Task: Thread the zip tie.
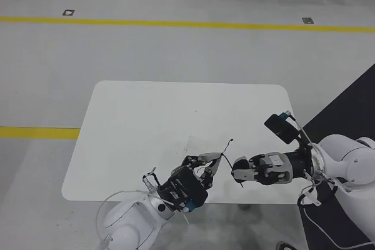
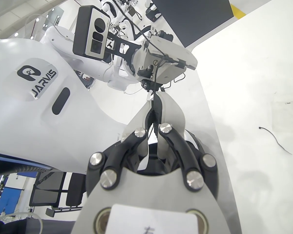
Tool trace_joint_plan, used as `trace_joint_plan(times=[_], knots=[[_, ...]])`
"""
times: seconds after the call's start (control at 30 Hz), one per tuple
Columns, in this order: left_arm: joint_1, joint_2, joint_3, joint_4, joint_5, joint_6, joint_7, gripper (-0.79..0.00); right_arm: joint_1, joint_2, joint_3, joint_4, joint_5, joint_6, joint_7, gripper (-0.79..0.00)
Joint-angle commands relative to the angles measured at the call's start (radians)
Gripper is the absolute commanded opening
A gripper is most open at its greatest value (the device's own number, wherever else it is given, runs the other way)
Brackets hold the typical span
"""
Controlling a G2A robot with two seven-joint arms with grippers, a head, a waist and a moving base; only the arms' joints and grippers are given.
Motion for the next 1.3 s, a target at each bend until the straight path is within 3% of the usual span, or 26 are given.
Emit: trace_joint_plan(times=[0.0,0.57,1.27], knots=[[-0.002,0.0,-0.002,0.007,0.005,0.003,0.0,-0.785,0.0,0.0,-0.001,0.0,0.003,0.0,0.0,-0.785],[-0.029,-0.003,0.016,0.096,0.103,0.042,0.023,-0.785,-0.029,0.001,0.068,-0.01,0.191,-0.031,0.051,-0.785],[-0.036,-0.005,0.038,0.116,0.122,0.033,0.046,-0.785,-0.039,-0.006,0.09,0.005,0.239,-0.015,0.059,-0.785]])
